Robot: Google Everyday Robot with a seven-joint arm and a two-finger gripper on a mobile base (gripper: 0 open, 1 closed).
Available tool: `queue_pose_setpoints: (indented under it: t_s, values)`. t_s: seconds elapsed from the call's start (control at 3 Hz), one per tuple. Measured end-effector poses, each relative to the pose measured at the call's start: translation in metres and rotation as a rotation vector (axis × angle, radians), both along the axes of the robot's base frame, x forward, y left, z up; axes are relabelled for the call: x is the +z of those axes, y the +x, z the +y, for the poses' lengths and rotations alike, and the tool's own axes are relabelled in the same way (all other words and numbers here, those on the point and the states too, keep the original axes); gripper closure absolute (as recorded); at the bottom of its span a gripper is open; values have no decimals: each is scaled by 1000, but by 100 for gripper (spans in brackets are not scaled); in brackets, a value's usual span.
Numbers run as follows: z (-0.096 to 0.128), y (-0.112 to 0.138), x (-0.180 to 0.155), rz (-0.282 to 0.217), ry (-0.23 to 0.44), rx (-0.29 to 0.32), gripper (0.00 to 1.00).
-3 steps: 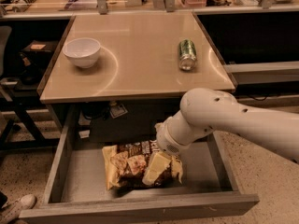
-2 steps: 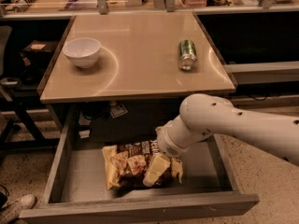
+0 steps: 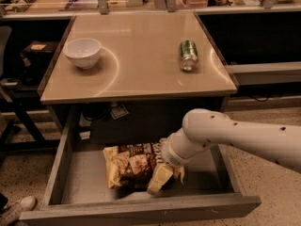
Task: Pick brown chip bag from top drawer and place on counter
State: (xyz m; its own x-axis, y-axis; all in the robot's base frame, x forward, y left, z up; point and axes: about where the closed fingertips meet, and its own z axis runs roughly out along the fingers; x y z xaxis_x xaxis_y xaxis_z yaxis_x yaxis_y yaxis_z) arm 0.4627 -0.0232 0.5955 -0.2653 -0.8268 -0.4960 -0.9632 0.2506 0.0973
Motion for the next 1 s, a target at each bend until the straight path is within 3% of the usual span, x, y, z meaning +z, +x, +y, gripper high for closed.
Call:
queue_pose_setpoints:
  t_s: [0.33,1.0]
  values:
    - [0,0,-1,2,1,0,19]
    - [0,0,-1,2,1,0,65]
